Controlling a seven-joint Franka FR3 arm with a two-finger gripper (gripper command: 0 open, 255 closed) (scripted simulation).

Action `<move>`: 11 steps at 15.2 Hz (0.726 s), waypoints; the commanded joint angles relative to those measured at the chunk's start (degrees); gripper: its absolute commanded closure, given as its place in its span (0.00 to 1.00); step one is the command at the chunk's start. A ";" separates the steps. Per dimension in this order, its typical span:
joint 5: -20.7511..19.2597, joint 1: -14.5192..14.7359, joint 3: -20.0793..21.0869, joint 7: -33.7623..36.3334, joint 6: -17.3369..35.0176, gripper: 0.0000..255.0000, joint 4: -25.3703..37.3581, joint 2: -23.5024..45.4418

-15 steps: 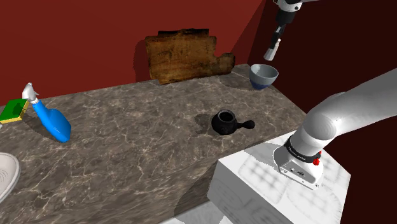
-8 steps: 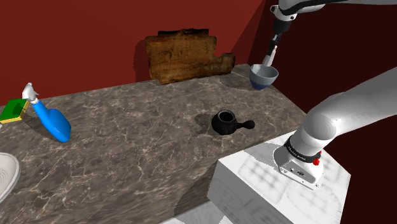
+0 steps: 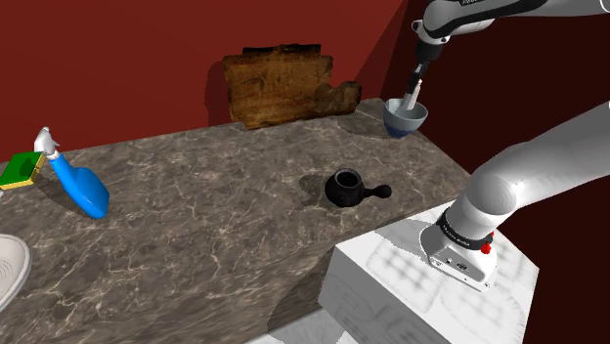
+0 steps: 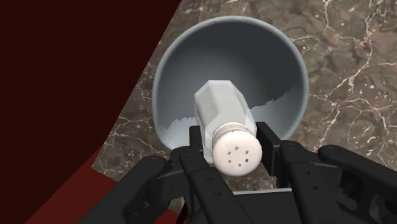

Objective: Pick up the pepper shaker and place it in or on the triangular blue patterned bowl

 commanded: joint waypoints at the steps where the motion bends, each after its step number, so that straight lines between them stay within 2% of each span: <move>1: 0.00 0.00 -0.02 -0.02 0.09 1.00 -0.01 0.05; 4: 0.00 0.00 -0.03 -0.02 0.09 1.00 -0.01 0.05; 5: 0.00 0.00 -0.02 -0.02 0.08 0.00 -0.01 0.05; 10: 0.01 0.00 -0.02 -0.02 0.09 0.00 -0.01 0.05; 11: 0.09 0.05 0.33 0.02 -1.96 0.00 1.31 -0.67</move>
